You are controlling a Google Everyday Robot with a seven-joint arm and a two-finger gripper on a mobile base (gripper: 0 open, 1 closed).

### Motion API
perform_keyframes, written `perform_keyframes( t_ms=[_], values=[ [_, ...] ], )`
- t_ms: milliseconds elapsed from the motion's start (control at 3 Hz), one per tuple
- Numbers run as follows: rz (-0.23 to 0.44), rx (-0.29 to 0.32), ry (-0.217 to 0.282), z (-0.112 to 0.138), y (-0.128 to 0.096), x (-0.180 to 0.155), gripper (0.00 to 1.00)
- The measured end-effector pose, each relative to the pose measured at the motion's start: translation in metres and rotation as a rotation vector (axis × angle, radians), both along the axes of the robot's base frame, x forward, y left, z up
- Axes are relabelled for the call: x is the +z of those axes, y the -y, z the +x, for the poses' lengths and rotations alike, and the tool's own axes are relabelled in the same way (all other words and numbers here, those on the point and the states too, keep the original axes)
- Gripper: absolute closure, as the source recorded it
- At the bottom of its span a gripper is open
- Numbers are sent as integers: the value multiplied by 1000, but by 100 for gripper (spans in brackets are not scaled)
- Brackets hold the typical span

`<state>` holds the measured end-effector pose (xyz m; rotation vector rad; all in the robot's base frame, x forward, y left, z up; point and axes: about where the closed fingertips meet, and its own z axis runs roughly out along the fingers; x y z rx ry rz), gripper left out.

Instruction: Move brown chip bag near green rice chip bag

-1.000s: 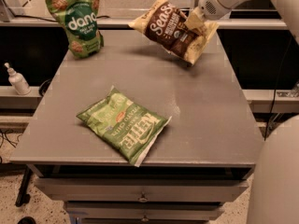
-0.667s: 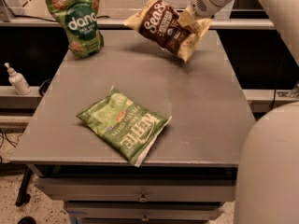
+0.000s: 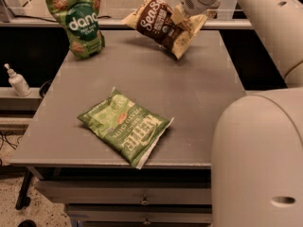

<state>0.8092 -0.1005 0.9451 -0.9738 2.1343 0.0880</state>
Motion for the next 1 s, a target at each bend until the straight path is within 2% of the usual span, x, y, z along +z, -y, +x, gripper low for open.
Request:
perform_keyframes(
  t_ms=[333,667,1000],
  values=[
    [25,-65,-6,19,-13,2,100],
    [52,-95,-17,29,-38,6,100],
    [79,-78,-37,27,-71,11,100]
  ],
)
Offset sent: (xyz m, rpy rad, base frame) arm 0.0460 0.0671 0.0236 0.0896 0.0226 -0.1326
